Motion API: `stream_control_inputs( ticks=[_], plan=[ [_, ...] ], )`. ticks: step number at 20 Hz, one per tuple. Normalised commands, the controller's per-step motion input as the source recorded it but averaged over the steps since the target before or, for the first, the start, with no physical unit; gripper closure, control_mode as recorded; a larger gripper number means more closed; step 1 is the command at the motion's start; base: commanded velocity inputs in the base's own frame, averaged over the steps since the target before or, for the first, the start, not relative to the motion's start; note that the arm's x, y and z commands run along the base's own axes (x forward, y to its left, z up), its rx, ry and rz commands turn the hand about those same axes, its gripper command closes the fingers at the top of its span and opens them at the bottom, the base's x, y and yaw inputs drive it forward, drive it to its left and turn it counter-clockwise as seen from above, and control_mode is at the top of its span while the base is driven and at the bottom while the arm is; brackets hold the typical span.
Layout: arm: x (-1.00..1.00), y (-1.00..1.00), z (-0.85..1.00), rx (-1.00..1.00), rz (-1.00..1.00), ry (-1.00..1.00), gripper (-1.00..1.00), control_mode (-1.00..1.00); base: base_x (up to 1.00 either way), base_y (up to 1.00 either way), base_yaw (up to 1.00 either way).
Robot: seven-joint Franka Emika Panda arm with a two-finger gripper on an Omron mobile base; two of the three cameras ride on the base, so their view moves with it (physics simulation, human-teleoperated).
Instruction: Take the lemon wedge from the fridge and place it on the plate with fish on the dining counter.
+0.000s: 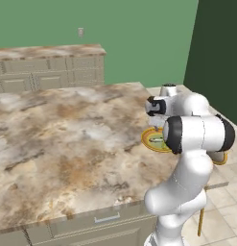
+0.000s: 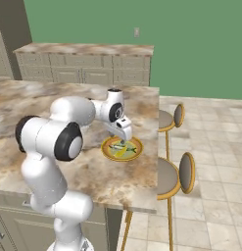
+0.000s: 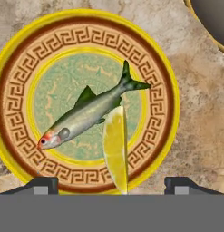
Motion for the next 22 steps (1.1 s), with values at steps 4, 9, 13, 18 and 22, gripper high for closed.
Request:
stream_control_inputs(
  ticks=[4,9,13,18,22],
  plan=[
    [-1.00,0.62,0.16,0.00,0.00,-0.10,-1.00,-1.00,0.00,0.00,0.00],
    [-1.00,0.93,-0.15,-0.07,0.10,-0.03,-1.00,-1.00,0.00,0.00,0.00],
    [-1.00,0.66,-0.15,-0.09,0.10,-0.22,-1.00,-1.00,0.00,0.00,0.00],
    [-1.00,0.07,0.67,-0.15,0.00,-0.71,-1.00,-1.00,0.00,0.00,0.00],
    [-1.00,0.03,0.92,-0.16,0.00,-0.79,-1.00,-1.00,0.00,0.00,0.00]
  ],
)
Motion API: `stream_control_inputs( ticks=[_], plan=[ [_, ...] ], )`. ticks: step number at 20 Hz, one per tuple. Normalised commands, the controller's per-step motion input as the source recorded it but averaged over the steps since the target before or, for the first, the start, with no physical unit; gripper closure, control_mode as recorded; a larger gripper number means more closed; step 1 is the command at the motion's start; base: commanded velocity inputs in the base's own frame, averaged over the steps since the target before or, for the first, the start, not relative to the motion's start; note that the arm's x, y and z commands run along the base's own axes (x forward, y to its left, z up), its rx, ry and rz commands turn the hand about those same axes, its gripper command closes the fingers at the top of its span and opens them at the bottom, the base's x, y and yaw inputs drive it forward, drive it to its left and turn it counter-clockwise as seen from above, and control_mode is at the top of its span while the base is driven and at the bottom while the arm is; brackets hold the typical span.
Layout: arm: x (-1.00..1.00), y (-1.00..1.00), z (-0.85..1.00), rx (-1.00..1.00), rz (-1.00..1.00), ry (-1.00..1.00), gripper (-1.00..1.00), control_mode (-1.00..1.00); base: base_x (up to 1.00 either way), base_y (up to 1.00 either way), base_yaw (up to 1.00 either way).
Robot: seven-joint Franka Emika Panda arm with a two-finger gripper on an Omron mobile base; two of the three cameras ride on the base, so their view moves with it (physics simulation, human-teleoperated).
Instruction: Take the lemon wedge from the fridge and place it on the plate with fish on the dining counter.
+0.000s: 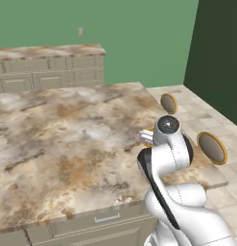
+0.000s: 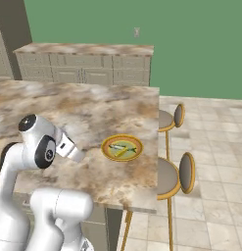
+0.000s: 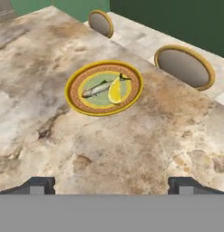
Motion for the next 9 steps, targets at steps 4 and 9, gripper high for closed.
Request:
stream_control_inputs(
  ticks=[4,9],
  plan=[
    [-0.68,0.11,0.26,-0.05,0.00,-0.36,-1.00,-1.00,0.00,0.00,0.00],
    [-0.04,0.00,0.00,0.00,0.00,-0.05,-1.00,-1.00,0.00,0.00,0.00]
  ],
)
